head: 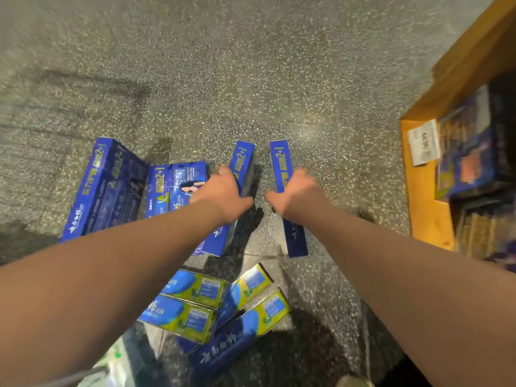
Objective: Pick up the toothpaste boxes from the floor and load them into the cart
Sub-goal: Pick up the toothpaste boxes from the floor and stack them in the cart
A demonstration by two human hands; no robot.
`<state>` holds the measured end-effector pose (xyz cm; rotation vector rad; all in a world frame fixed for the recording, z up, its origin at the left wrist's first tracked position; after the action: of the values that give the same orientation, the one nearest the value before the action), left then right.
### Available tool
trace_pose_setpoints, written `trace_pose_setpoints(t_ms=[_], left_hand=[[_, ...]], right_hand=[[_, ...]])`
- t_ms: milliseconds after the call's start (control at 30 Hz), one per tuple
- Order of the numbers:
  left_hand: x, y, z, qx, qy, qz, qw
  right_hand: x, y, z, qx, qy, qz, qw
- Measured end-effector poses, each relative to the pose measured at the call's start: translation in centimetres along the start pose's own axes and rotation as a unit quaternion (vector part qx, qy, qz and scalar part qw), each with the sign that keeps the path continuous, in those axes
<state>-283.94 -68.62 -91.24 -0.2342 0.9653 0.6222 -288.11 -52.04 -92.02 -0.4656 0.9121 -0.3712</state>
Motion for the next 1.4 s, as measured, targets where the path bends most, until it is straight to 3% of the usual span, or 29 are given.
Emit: trace_pose_setpoints(t_ms=[433,600,833,1033,1133,1233,1333,1400], left_hand=[[0.5,1.9,-0.3,-0.041,0.020,0.116,0.992],[1.5,2.9,-0.1,-0.055,-0.015,0.190,0.980],[2.0,3.5,0.5,-0.034,-0.040,0.204,0.978],[1.7,2.7,0.8,-0.017,-0.082,0.232,0.969],[1.9,2.0,0.4,-0.031,-0.113,0.310,0.943],[1.8,1.4,-0.3,-0.050,-0.102,0.302,0.946],[1.2,1.7,-0.2,0.007,-0.035,0.252,0.967],[0.2,2.4,0.4,0.149,0.067,0.145,0.976]], right_hand=[[0.9,0.3,-1.8,-0.034,-0.013,0.001,0.999],[1.2,0.2,-1.7,-0.017,-0.025,-0.057,0.998],[1.3,-0.6,-1.1,-0.027,-0.028,-0.076,0.996],[1.7,-0.8,-0.4,0.016,-0.036,-0.171,0.985],[2.6,-0.6,0.2,0.036,-0.067,-0.128,0.989],[3.6,-0.4,1.3,0.038,-0.071,-0.034,0.996],[4.8,-0.5,1.9,0.056,-0.013,-0.007,0.998],[5.2,-0.5,1.9,0.042,0.011,0.006,0.999]])
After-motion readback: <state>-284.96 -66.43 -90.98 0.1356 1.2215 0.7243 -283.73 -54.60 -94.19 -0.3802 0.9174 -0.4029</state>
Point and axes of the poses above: each hand's wrist, its own z-axis away from the middle knuckle, its own x-axis out of the palm, y = z × x, the point moved 4 cm from there along -z, towards the middle knuckle, and after that the axes turned 11 degrees about -x, right-handed, at the moved point
